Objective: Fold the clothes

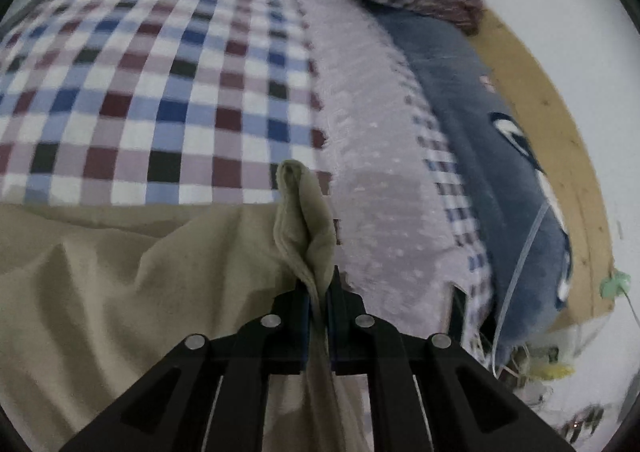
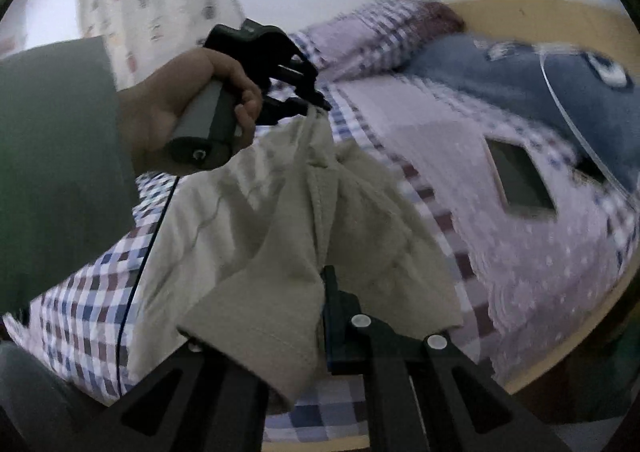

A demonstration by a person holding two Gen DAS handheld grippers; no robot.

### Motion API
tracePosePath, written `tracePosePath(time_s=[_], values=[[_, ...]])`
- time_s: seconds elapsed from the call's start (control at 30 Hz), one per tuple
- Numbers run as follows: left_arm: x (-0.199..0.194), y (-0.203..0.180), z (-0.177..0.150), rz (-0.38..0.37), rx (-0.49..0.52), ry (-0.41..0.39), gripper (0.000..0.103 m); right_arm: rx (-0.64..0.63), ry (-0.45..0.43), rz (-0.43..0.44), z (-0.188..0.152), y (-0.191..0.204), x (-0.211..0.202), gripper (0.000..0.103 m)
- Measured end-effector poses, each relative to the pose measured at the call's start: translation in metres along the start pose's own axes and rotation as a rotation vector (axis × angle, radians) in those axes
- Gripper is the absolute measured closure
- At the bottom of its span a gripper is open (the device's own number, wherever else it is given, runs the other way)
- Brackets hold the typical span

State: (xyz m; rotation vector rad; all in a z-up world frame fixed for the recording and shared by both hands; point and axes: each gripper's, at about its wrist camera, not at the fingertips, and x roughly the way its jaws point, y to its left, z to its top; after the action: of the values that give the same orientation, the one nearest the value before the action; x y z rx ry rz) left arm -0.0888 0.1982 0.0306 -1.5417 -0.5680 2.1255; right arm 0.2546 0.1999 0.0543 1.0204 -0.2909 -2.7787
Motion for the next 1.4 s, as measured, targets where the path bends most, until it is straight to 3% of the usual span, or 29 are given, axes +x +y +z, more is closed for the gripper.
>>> tracePosePath(time_s=[0.1,0.17,0.23,0.33,0.37,0.5,0.6,0.67,0.8,0.87,1.1,1.2,1.27,1.4], values=[[0.001,0.009,-0.003,-0.047,-0.026,-0.001,0.089,0.078,0.059,0.011,-0.003,-0.024,0.015,0.099],[-0.008,0.014,-0.003,-0.109,-0.023,-0.023,0.058,0.137,0.076,0.027,-0.006,-0.039,0.015,0.089],[-0.034,0.025,-0.002,-0.212,-0.046,-0.097,0.04,0.192,0.081,0.037,-0.008,-0.054,0.012,0.085],[-0.074,0.044,0.001,-0.281,-0.043,-0.186,0.03,0.264,0.069,0.037,-0.01,-0.074,0.004,0.085],[-0.087,0.052,0.0,-0.267,-0.023,-0.209,0.03,0.288,0.065,0.037,-0.011,-0.081,0.001,0.084],[-0.132,0.091,-0.004,-0.161,0.042,-0.272,0.03,0.359,0.061,-0.016,-0.013,-0.107,-0.009,0.081],[-0.154,0.134,-0.008,-0.069,0.034,-0.3,0.03,0.385,0.074,-0.096,-0.013,-0.125,-0.013,0.081],[-0.165,0.161,-0.011,-0.036,0.008,-0.314,0.03,0.384,0.058,-0.084,-0.005,-0.132,-0.016,0.081],[-0.165,0.199,-0.016,-0.059,-0.029,-0.311,0.03,0.3,0.015,0.011,0.036,-0.129,-0.012,0.08],[-0.159,0.207,-0.017,-0.076,-0.022,-0.291,0.03,0.233,0.012,0.073,0.065,-0.122,-0.002,0.061],[-0.141,0.204,-0.015,-0.154,0.037,-0.247,0.03,0.129,0.094,0.229,0.153,-0.092,0.087,0.054],[-0.131,0.201,-0.011,-0.164,0.05,-0.223,0.05,0.166,0.154,0.267,0.177,-0.089,0.135,0.052],[-0.123,0.202,-0.009,-0.141,0.052,-0.198,0.07,0.168,0.182,0.285,0.187,-0.084,0.16,0.051],[-0.111,0.208,-0.005,-0.162,0.02,-0.195,0.087,0.088,0.221,0.258,0.201,-0.065,0.198,0.051]])
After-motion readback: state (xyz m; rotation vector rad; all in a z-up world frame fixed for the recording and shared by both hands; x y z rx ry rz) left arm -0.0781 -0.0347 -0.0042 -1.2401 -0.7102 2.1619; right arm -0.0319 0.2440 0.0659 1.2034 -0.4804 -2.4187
